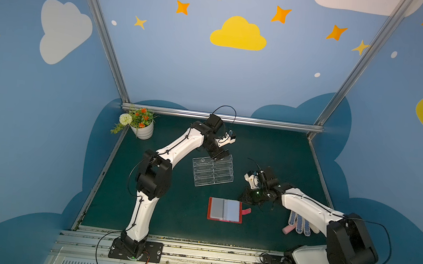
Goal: Take the credit cards out of the card holder
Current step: Place the credit card in the storage box.
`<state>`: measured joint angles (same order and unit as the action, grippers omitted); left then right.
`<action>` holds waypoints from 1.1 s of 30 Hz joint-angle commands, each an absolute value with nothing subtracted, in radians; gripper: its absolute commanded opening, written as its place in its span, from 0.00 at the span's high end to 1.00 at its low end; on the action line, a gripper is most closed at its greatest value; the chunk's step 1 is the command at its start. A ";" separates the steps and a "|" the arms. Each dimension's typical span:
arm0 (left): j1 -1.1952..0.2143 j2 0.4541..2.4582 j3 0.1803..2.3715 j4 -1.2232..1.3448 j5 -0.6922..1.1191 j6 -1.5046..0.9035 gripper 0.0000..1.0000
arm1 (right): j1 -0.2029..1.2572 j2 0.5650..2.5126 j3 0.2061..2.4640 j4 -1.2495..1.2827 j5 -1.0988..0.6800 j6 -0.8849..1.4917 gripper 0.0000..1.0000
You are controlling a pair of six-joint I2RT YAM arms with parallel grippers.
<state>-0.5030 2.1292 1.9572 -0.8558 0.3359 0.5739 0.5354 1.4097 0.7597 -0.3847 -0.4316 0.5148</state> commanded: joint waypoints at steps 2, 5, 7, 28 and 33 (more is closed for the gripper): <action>-0.510 2.152 1.948 -0.873 0.339 0.598 0.96 | 0.528 1.420 0.746 -0.373 -0.442 0.503 0.94; -0.515 2.151 1.942 -0.868 0.341 0.601 0.96 | 0.527 1.423 0.745 -0.373 -0.443 0.502 0.94; -0.517 2.151 1.942 -0.871 0.342 0.608 0.96 | 0.526 1.424 0.745 -0.373 -0.444 0.502 0.94; -0.509 2.149 1.983 -0.832 0.220 0.530 0.48 | 0.524 1.439 0.743 -0.355 -0.457 0.510 0.94; -0.502 2.149 1.993 -0.812 0.162 0.502 0.39 | 0.524 1.444 0.744 -0.347 -0.460 0.514 0.93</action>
